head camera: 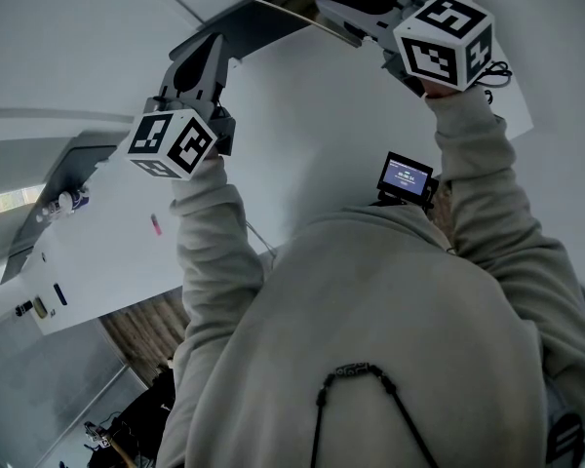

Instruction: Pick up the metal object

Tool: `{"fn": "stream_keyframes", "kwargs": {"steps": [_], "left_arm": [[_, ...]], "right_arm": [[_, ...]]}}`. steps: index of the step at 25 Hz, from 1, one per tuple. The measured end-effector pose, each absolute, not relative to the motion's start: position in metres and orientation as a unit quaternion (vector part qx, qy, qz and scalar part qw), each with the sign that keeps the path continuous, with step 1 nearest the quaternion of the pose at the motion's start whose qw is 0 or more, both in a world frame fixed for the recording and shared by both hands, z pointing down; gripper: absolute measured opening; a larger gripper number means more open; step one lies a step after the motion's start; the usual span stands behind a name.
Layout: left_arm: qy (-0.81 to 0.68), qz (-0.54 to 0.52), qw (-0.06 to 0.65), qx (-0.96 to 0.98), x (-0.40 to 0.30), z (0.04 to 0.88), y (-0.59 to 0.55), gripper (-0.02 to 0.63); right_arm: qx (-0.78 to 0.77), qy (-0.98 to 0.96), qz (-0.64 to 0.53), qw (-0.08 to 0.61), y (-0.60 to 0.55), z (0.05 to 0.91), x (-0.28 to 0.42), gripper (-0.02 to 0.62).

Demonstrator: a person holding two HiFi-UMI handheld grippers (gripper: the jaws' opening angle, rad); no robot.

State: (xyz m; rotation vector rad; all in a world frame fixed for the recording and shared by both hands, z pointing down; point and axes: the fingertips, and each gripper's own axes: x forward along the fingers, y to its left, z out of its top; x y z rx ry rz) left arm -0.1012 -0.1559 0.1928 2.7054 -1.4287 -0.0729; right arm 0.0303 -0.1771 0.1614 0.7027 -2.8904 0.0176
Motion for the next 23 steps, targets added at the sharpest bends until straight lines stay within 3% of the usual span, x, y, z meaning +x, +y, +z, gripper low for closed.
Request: {"fn": "stream_keyframes", "kwargs": {"steps": [23], "left_arm": [[-0.471, -0.022, 0.046, 0.881, -0.114, 0.201, -0.159, 0.005]], "right_arm": [[0.227, -0.968, 0.016, 0.101, -0.179, 0.178, 0.024, 0.049]]}}
